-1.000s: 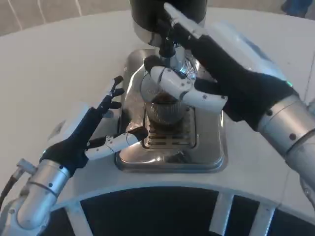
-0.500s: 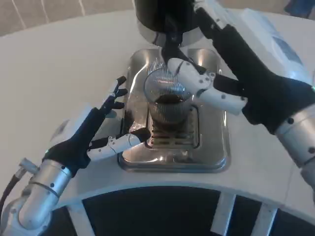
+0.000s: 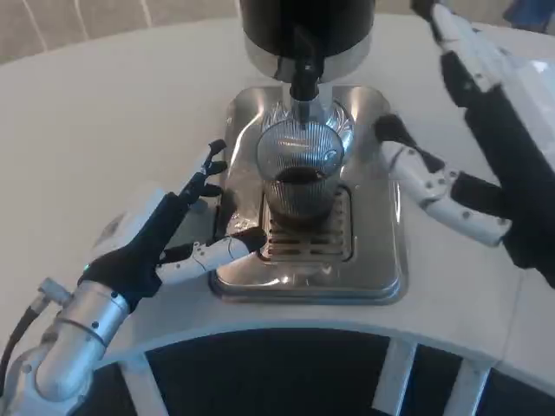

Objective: Grasp the cup under the faucet to collect the drink, then remove the cup.

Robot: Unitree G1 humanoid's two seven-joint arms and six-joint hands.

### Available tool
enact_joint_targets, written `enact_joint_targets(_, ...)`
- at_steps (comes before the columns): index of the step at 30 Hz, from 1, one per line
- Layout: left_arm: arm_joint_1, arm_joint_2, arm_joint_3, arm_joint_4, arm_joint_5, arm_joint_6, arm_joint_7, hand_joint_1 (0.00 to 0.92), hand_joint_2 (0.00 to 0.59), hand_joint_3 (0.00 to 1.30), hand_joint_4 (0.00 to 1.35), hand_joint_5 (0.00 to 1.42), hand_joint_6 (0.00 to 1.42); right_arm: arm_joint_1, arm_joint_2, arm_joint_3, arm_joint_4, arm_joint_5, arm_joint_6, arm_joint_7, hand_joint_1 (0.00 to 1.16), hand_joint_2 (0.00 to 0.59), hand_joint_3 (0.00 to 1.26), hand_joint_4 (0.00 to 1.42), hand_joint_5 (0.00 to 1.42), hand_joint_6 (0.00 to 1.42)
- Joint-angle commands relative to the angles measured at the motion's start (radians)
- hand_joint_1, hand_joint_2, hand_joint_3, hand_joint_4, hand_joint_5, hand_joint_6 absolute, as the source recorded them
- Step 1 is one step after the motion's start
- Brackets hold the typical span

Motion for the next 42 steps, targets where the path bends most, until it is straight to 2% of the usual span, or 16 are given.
enact_joint_targets(1,-0.022,-0.004,-0.004,0.043,-0.009,-0.032,-0.005,0.179,0.036,0.00,0.00,0.20,0.25,0.060,0.029,-0.009,-0.027,-0.039,0.003,0.043,0.33,0.488,0.00,0.00,0.00,0.00)
enact_joint_targets(8,-0.075,-0.019,-0.002,0.127,-0.013,-0.109,0.023,0.177,0.026,0.00,0.00,0.21,0.26,0.178,0.047,-0.010,-0.046,-0.046,-0.021,0.085,0.33,0.488,0.00,0.00,0.00,0.00)
enact_joint_targets(16,-0.118,-0.034,-0.009,0.201,0.015,-0.162,0.101,0.322,0.030,0.00,0.00,0.26,0.32,0.335,0.054,-0.009,-0.093,-0.058,-0.048,0.147,0.34,0.488,0.00,0.00,0.00,0.00)
enact_joint_targets(18,-0.127,-0.040,-0.010,0.226,0.016,-0.176,0.119,0.330,0.030,0.00,0.00,0.27,0.32,0.376,0.060,-0.004,-0.104,-0.061,-0.056,0.158,0.34,0.489,0.00,0.00,0.00,0.00)
enact_joint_targets(28,-0.165,-0.072,-0.011,0.339,0.004,-0.240,0.176,0.445,0.050,0.00,0.01,0.30,0.33,0.507,0.147,0.010,-0.108,-0.105,-0.132,0.208,0.34,0.490,0.00,0.00,0.00,0.00)
enact_joint_targets(35,-0.191,-0.089,0.005,0.391,-0.032,-0.270,0.150,0.476,0.054,0.00,0.02,0.31,0.33,0.546,0.200,-0.005,-0.108,-0.130,-0.180,0.256,0.34,0.484,0.00,0.00,0.00,0.00)
enact_joint_targets(42,-0.211,-0.097,0.025,0.416,-0.075,-0.281,0.113,0.479,0.054,0.00,0.02,0.32,0.34,0.549,0.224,-0.018,-0.108,-0.142,-0.201,0.299,0.33,0.478,0.00,0.00,0.00,0.00)
